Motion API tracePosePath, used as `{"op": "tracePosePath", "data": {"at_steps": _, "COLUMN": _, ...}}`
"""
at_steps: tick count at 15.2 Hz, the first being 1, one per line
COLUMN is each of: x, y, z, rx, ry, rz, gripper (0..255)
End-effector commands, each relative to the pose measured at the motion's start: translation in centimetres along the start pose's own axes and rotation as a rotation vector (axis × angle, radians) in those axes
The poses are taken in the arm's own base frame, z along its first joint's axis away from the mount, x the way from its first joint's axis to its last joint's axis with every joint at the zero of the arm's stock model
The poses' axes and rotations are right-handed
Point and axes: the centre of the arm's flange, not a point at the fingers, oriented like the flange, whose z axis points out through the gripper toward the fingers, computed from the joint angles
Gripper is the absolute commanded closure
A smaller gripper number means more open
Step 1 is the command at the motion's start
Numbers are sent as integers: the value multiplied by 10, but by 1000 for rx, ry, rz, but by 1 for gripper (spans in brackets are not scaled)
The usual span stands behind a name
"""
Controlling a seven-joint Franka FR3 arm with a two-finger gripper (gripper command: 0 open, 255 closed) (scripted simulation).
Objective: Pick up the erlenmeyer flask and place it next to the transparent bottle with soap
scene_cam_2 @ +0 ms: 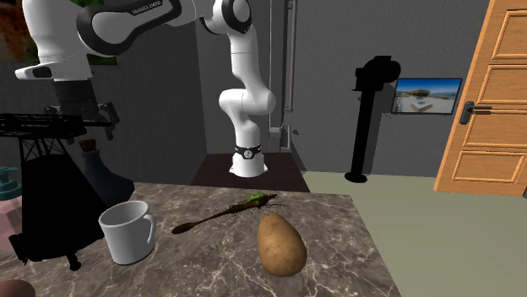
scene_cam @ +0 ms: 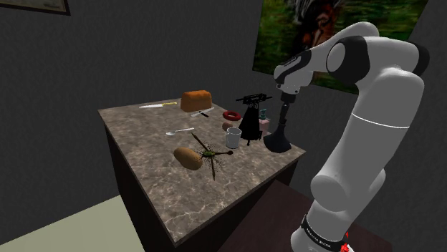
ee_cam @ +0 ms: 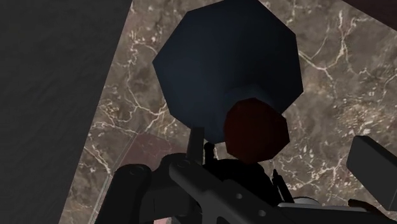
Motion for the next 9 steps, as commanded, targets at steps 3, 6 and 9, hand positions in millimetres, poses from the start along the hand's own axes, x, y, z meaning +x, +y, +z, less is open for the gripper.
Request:
{"op": "tracePosePath", "data": {"at_steps": 3, "x": -2, "y": 2, "z": -34, "rx": 1, "ry": 0, "rz": 0, "gripper": 0}}
{"op": "tracePosePath", "data": {"at_steps": 6, "x": -2, "y": 2, "z": -34, "rx": 1, "ry": 0, "rz": 0, "gripper": 0}}
{"op": "tracePosePath", "data": {"at_steps": 9, "x": -2, "y": 2, "z": -34, "rx": 1, "ry": 0, "rz": 0, "gripper": 0}}
